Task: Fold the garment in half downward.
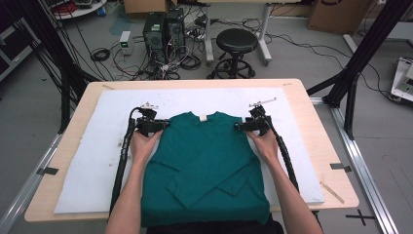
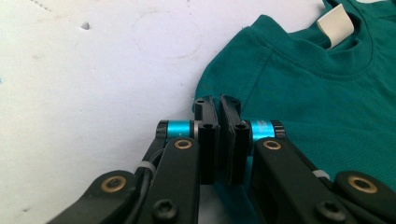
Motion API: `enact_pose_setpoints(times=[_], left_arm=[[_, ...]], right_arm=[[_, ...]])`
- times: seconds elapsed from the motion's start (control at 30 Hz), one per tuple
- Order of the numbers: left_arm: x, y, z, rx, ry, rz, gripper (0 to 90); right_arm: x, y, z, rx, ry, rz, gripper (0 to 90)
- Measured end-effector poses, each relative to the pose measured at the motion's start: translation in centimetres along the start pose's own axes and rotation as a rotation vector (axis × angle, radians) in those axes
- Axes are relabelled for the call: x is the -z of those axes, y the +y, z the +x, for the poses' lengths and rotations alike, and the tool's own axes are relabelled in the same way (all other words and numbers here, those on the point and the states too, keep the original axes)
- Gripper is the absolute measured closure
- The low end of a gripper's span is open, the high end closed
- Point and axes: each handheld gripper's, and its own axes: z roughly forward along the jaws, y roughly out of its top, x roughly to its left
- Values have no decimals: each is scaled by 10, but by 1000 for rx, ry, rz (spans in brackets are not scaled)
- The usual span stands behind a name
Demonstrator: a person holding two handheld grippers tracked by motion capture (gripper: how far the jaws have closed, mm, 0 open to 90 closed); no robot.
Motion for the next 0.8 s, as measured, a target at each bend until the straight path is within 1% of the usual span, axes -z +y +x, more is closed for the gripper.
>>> enact_pose_setpoints(times=[0.03,0.1,0.13,0.23,0.4,0.5,0.63,0.7,0.73,0.77,0.8], left_arm=[[0,0,0,1,0,-1,860],[0,0,0,1,0,-2,860],[0,0,0,0,0,-2,860],[0,0,0,1,1,-1,860],[0,0,0,3,-1,-2,860],[0,0,0,3,-2,-2,860],[0,0,0,3,-2,-2,859],[0,0,0,2,-3,-2,859],[0,0,0,3,-3,-2,859],[0,0,0,2,-3,-1,859],[0,0,0,1,-4,-1,859]], right_arm=[[-1,0,0,-3,4,-3,376],[-2,0,0,-4,11,-12,432],[-2,0,1,4,5,-10,441],[-3,0,5,40,-35,-7,501],[-4,-1,7,55,-64,-12,603],[-4,-2,5,49,-73,-22,657],[-5,-3,6,54,-77,-34,697],[-5,-4,4,44,-67,-44,740],[-5,-5,1,28,-48,-50,774],[-5,-5,0,19,-29,-50,788],[-5,-5,-1,20,-25,-52,798]])
